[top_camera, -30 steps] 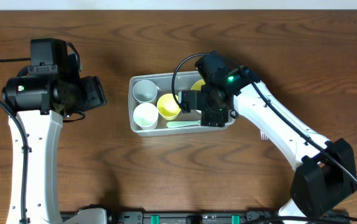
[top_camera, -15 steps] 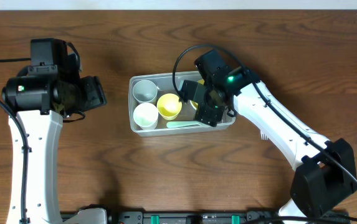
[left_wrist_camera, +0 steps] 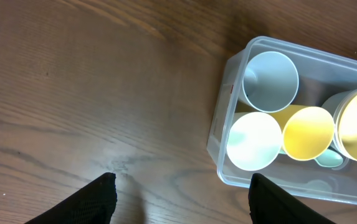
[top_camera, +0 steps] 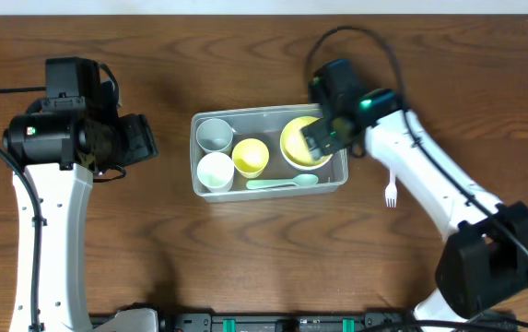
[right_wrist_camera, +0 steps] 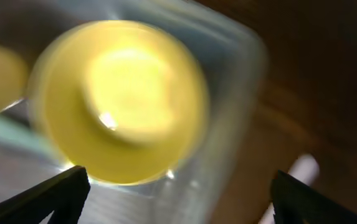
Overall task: Pack container
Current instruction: 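Move right gripper to the white fork and grasp its handle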
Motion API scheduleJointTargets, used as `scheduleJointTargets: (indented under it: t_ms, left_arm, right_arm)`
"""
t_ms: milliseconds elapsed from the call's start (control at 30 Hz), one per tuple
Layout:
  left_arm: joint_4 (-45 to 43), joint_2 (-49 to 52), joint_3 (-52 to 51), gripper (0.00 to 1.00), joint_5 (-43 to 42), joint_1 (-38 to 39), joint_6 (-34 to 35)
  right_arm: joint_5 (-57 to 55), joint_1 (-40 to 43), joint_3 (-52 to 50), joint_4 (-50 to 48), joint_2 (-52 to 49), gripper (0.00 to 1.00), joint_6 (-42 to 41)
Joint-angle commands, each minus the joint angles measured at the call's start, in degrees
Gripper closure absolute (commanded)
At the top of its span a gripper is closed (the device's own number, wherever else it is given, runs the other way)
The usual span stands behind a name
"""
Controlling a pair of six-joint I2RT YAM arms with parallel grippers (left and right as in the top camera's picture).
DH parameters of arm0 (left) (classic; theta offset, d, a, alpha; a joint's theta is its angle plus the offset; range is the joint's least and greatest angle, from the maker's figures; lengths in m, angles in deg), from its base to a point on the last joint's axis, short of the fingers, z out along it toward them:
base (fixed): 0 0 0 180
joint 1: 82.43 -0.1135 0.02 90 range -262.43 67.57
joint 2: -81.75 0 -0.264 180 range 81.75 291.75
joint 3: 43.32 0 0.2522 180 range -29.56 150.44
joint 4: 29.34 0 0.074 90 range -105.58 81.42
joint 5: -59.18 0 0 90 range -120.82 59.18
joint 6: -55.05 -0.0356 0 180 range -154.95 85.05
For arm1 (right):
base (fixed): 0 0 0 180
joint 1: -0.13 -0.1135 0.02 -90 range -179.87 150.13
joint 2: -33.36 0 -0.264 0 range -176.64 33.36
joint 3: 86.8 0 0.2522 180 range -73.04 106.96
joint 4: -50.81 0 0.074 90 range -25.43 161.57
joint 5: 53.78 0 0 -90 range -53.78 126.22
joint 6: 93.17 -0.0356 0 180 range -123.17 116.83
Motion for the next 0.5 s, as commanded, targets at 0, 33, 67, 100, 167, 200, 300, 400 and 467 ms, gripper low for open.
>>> scheduleJointTargets:
  t_ms: [0,33,67,100,167,200,300,400,467]
  left_arm:
    - [0.2,0.0,-0.3,0.32,1.3,-0.2,0.3]
    - [0.2,0.0,-0.3,0.32,1.3,-0.2,0.3]
    - [0.2,0.0,-0.3,0.32,1.3,-0.2,0.3]
    - [0.2,0.0,-0.3,0.32,1.3,-0.2,0.3]
    - [0.2,0.0,-0.3,0.32,1.3,-0.2,0.3]
    - [0.2,0.0,-0.3,0.32,1.3,-0.2,0.3]
    - [0.2,0.0,-0.3,0.32,1.3,-0.2,0.3]
    - [0.2,0.0,-0.3,0.32,1.3,-0.2,0.3]
    - [0.2,0.0,-0.3,0.32,1.3,-0.2,0.3]
  right_arm:
    - [-2.3,5.8,0.5,0.9,5.1,0.01,-12.4]
    - [-1.4,7.5,0.4,1.1,6.4,0.01,-13.4]
    - [-0.2,9.0,0.4,1.3,7.3,0.01,-13.6]
    - [1.2,10.6,0.4,1.6,8.3,0.01,-14.0]
    - [2.7,13.2,0.4,3.3,9.4,0.01,-16.8]
    - [2.7,14.3,0.4,4.8,9.6,0.01,-18.7]
    - [2.6,16.2,-0.1,8.9,9.3,0.01,-22.4]
    - [2.6,16.5,-2.4,10.1,9.2,0.01,-24.2]
    - [2.6,16.3,-4.6,10.1,9.2,0.01,-25.5]
